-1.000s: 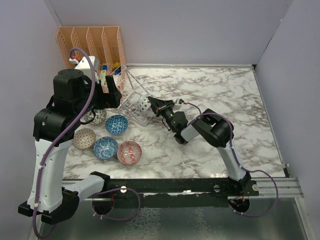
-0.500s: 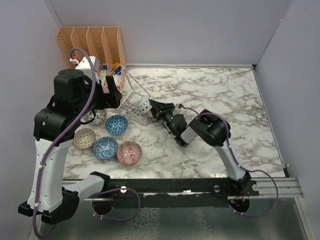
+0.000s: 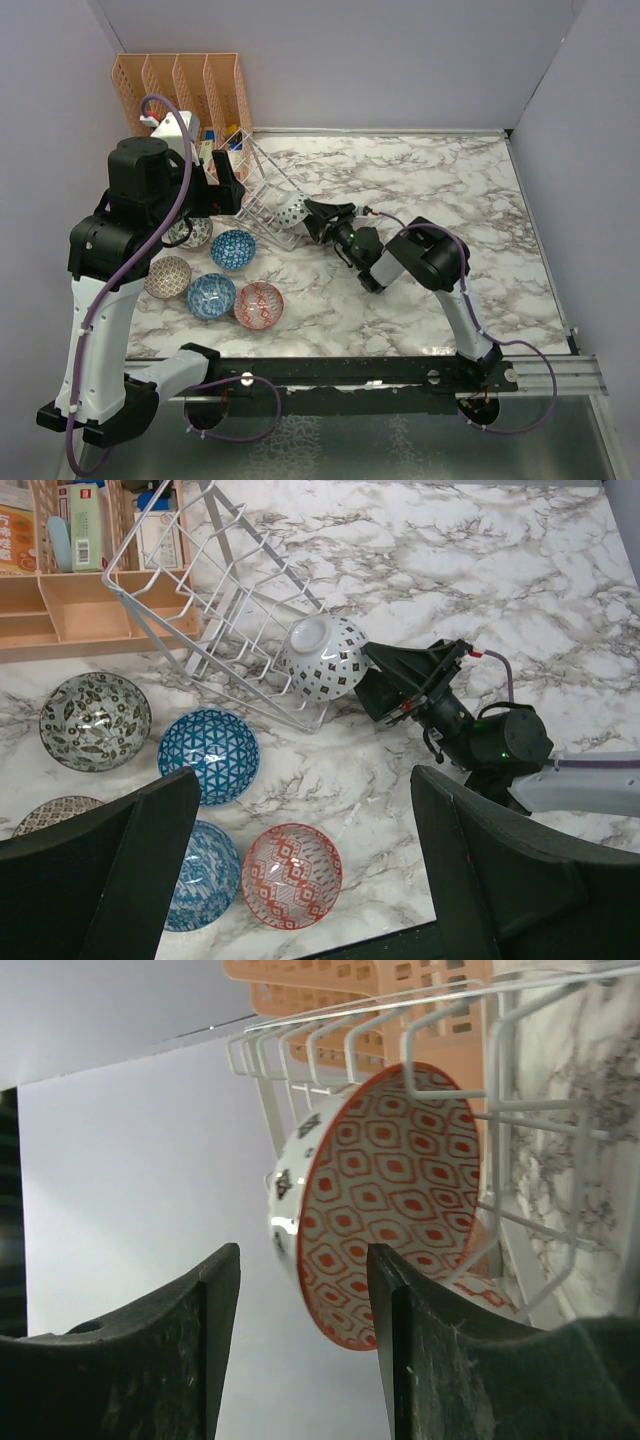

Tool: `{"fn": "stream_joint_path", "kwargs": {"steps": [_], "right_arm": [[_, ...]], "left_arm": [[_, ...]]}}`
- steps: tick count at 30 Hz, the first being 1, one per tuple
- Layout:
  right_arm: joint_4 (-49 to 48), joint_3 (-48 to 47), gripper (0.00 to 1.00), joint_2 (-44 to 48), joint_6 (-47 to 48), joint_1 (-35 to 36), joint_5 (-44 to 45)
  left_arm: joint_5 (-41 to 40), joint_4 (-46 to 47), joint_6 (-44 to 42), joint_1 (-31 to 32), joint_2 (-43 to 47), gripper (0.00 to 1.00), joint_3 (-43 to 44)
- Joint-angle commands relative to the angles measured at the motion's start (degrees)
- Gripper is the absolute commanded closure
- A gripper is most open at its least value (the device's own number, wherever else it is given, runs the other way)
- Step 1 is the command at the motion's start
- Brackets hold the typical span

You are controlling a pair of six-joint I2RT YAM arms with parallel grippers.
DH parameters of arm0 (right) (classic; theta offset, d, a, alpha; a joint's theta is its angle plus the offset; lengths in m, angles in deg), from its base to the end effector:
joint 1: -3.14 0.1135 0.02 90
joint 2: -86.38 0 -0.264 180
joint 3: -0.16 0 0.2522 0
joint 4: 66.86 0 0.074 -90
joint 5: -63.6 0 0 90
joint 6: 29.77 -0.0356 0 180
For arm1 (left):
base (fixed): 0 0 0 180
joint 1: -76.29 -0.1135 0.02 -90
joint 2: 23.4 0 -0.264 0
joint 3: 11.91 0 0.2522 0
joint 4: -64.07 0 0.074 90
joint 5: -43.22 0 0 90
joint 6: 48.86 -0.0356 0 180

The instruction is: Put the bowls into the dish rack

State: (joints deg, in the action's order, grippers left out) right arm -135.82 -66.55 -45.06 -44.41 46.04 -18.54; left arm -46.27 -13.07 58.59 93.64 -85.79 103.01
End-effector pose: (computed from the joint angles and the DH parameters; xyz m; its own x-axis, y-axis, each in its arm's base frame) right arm 0.3046 0.2765 0.0914 -0.5694 0.7792 0.2618 0.0929 -0.2555 0.9623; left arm 0.1438 -0.0452 0.5020 -0.4709 -0.1670 -0.8662 0.1726 0.9455 -0.2762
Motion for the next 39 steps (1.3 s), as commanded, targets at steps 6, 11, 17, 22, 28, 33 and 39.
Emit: {"fn": "stream_joint_path", "kwargs": {"steps": [6,11,17,22,28,33,39], "right_arm": [[-3.8,-4.4,0.43,4.9,4.5,-2.0,-10.0],[-0.2,-5.9,0.43,5.5,4.8,-1.9,-12.5],[3.5,-4.5,0.4,7.8,5.1,-2.0,-14.0],[3.2,-2.9,0.38,7.7,4.2,-2.0,-14.9],[3.0,-3.1,0.38,6.4,3.7,-2.2,-16.2],[-1.1,-5.5,0.38,1.9,2.3,-2.6,-18.1],[-0.9,-5.9,0.38,0.2,1.4,-2.7,-18.7]], "left_arm": [[0.5,2.4,0.8,0.1,0.1,0.11,0.4],[-0.2,2.4,0.8,0.1,0.4,0.1,0.4],[-0.5,2.7,1.4,0.1,0.6,0.08,-0.3],[-0.5,2.9,1.6,0.1,0.4,0.07,0.0],[-0.5,2.4,1.7,0.1,0.1,0.07,0.4],[-0.5,2.2,2.2,0.1,0.1,0.07,0.5],[-0.5,2.1,2.7,0.1,0.0,0.07,0.8]]}}
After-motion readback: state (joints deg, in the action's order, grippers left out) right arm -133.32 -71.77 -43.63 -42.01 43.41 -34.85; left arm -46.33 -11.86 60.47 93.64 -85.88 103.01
